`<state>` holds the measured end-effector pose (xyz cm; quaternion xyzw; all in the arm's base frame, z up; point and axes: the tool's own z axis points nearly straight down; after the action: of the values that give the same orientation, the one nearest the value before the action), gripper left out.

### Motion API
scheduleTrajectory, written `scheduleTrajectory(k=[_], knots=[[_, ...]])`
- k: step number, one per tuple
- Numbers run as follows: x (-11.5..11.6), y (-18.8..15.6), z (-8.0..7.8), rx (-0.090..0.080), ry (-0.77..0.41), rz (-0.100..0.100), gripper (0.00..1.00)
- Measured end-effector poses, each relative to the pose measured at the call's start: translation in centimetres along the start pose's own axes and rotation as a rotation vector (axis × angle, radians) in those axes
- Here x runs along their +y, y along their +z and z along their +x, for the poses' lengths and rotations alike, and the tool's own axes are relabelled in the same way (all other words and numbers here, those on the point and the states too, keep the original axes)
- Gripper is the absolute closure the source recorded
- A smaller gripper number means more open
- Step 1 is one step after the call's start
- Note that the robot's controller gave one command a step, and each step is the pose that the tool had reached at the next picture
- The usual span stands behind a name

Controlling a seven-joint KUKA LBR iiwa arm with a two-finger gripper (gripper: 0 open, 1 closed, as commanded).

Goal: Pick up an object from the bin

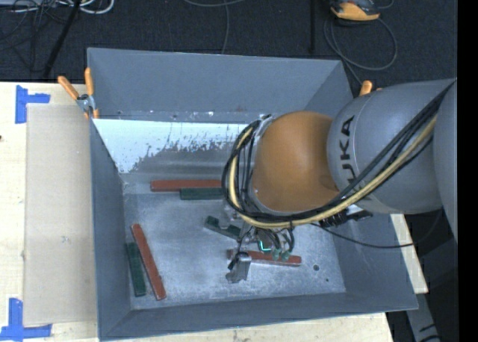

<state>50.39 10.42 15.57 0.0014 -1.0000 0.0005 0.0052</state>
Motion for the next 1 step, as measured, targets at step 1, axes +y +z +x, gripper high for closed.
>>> scheduleTrajectory(k=[1], knots=[[-1.97,8.89,-3.67,-0.009,0.037,-0.001,0.00]])
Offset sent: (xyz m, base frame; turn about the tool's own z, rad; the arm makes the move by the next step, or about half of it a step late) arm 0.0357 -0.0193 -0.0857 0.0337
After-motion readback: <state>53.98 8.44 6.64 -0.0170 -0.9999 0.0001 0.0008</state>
